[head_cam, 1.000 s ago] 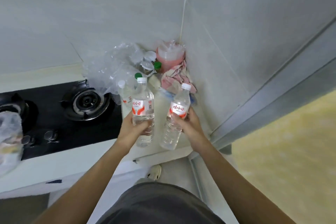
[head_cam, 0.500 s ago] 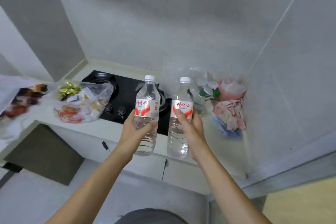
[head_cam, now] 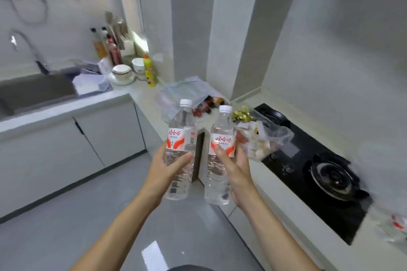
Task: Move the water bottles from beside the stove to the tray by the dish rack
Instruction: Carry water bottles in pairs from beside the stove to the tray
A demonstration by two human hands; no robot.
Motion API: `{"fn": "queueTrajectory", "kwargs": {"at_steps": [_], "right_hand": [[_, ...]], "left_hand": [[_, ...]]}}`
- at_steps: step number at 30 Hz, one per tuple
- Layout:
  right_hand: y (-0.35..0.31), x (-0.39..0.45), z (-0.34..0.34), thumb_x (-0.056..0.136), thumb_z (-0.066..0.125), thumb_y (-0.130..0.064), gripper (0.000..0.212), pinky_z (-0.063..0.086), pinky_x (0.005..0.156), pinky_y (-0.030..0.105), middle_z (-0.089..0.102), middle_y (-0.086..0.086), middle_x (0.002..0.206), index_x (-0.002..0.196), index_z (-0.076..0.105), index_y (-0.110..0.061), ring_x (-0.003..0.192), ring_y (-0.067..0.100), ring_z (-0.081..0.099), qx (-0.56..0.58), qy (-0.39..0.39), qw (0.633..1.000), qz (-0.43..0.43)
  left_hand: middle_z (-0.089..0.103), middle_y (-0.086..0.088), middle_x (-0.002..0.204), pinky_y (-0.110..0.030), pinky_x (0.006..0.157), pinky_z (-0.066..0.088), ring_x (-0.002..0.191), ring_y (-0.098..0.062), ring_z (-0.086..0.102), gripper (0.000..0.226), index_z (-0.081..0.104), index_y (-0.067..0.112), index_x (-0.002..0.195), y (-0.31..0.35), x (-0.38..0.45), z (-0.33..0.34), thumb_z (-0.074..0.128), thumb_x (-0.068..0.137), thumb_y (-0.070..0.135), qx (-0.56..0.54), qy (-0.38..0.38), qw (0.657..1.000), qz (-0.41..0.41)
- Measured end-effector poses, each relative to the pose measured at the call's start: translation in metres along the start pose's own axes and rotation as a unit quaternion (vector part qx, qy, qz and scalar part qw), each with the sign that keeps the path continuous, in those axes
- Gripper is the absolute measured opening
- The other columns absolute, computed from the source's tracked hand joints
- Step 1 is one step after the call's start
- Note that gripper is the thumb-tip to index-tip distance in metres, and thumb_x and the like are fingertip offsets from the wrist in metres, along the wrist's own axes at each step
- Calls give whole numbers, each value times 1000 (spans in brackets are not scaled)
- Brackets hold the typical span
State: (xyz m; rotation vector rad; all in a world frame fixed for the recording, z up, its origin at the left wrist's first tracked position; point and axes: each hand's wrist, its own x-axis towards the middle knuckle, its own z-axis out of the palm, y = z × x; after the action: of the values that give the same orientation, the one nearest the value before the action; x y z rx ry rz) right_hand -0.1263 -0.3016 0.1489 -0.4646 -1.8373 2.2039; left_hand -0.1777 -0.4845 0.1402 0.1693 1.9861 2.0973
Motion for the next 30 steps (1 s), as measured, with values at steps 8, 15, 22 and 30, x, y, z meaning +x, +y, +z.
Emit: {"fn": "queueTrajectory", "kwargs": {"at_steps": [8, 15, 22, 30], "right_hand": [[32, 60, 225, 80, 86, -40, 54, 55, 104, 60, 77, 12, 118, 125, 67, -17, 113, 34, 73, -18, -192, 981, 23], [64, 93, 396, 88, 84, -31, 41, 63, 87, 41, 79, 8, 111, 123, 68, -17, 101, 25, 77, -19, -359, 931, 60], [82, 137, 547, 83, 79, -30, 47, 59, 71, 25, 78, 8, 111, 125, 66, -14, 93, 17, 76, -26, -512, 855, 77], [103, 140, 702, 83, 81, -37, 47, 61, 74, 29, 78, 5, 110, 125, 68, -22, 95, 20, 76, -54, -619, 776, 108]], "left_hand": [[81, 5, 96, -16, 68, 56, 82, -5, 76, 43, 67, 19, 120, 20, 8, -198, 85, 83, 29, -28, 202, 979, 18], [81, -2, 107, -18, 75, 57, 94, -13, 77, 48, 69, 16, 124, 27, 16, -335, 82, 82, 35, -20, 363, 931, 29], [81, -1, 104, -21, 73, 58, 92, -15, 78, 54, 71, 16, 120, 50, 41, -444, 80, 75, 45, -20, 491, 871, 23], [80, -1, 100, -25, 68, 59, 86, -20, 77, 46, 70, 26, 120, 54, 31, -543, 83, 78, 42, -60, 622, 781, 24]]}}
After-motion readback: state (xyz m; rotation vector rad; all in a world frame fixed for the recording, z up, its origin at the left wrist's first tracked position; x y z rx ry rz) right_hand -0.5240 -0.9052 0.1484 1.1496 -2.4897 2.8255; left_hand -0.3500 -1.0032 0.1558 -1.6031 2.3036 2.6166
